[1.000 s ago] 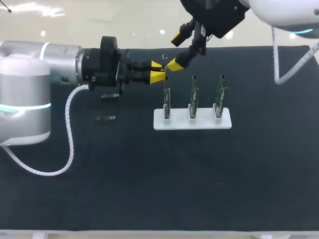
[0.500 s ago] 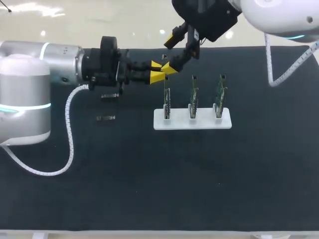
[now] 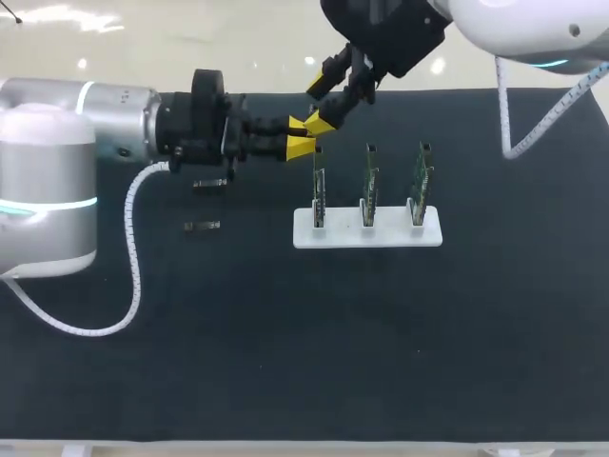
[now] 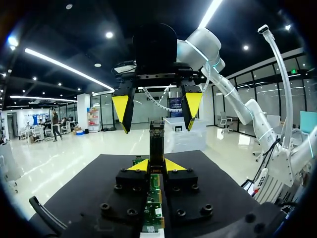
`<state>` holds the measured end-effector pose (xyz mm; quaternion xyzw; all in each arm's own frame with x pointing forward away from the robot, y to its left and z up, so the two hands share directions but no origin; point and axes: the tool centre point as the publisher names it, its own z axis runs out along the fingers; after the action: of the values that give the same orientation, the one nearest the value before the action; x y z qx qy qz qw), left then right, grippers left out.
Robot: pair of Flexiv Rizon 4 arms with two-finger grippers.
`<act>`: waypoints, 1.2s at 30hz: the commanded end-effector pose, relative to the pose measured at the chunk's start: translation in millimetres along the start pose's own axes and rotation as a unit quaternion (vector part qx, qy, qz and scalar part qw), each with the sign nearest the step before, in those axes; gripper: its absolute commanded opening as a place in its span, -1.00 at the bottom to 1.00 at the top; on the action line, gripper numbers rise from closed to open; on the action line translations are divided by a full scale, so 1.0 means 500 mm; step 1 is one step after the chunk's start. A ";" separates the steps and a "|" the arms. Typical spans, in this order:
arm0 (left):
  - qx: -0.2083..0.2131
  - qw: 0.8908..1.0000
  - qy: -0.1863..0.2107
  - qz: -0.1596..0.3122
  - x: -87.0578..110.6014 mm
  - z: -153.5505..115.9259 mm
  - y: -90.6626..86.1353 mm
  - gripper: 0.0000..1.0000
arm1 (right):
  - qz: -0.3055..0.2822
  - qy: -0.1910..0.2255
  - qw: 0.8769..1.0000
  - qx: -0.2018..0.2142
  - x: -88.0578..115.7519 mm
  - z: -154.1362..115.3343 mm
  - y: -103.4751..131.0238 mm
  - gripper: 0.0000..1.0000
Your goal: Pick up the optical module with the left hand, and insert it into the network port with the right hand.
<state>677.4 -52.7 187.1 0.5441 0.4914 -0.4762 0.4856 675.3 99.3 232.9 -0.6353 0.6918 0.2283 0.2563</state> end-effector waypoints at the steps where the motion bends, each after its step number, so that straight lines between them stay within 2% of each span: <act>1: 0.000 1.000 0.001 0.000 0.000 0.001 0.001 -1.00 | -0.002 0.001 1.000 -0.004 -0.004 0.002 -0.005 0.25; 3: 0.000 1.000 0.001 0.000 0.000 0.001 0.001 -1.00 | -0.003 0.001 1.000 -0.004 -0.004 0.003 -0.005 -0.04; 4: 0.000 1.000 0.001 0.000 0.000 0.001 0.001 -1.00 | -0.003 0.001 1.000 -0.004 -0.003 0.003 -0.005 -0.11; 9: 0.000 1.000 0.001 0.000 0.000 0.001 0.001 -1.00 | -0.003 0.000 1.000 -0.004 -0.002 0.006 -0.005 -0.14; 15: 0.000 1.000 0.001 0.000 0.000 0.001 0.001 -1.00 | -0.004 -0.002 1.000 -0.004 0.000 0.010 -0.004 -0.27; 18: 0.000 1.000 0.001 0.000 0.000 0.001 0.001 -1.00 | -0.003 -0.003 1.000 -0.003 0.001 0.011 -0.002 -0.54; 21: 0.000 1.000 0.001 0.000 0.000 0.001 0.001 -1.00 | -0.002 -0.003 1.000 -0.003 0.002 0.011 -0.002 -1.00; 28: 0.000 1.000 0.001 0.000 0.000 0.001 0.001 -1.00 | -0.003 0.000 1.000 -0.003 0.001 0.010 -0.002 -1.00; 29: 0.000 1.000 0.001 0.000 0.000 0.001 0.001 -0.88 | -0.003 0.000 1.000 -0.003 0.000 0.010 -0.002 -1.00; 30: 0.000 1.000 0.001 0.000 0.000 0.001 0.001 0.84 | -0.003 0.001 1.000 -0.003 0.000 0.010 -0.002 -1.00; 31: 0.000 1.000 0.001 0.000 0.000 0.001 0.001 1.00 | -0.003 0.001 1.000 -0.003 0.000 0.010 -0.002 -1.00; 36: 0.000 1.000 0.001 0.000 0.000 0.001 0.001 1.00 | -0.003 0.002 1.000 -0.003 -0.001 0.009 -0.002 -1.00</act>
<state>677.4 -52.7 187.1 0.5441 0.4913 -0.4762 0.4856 676.3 102.0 229.2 -0.6385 0.6897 0.2285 0.2539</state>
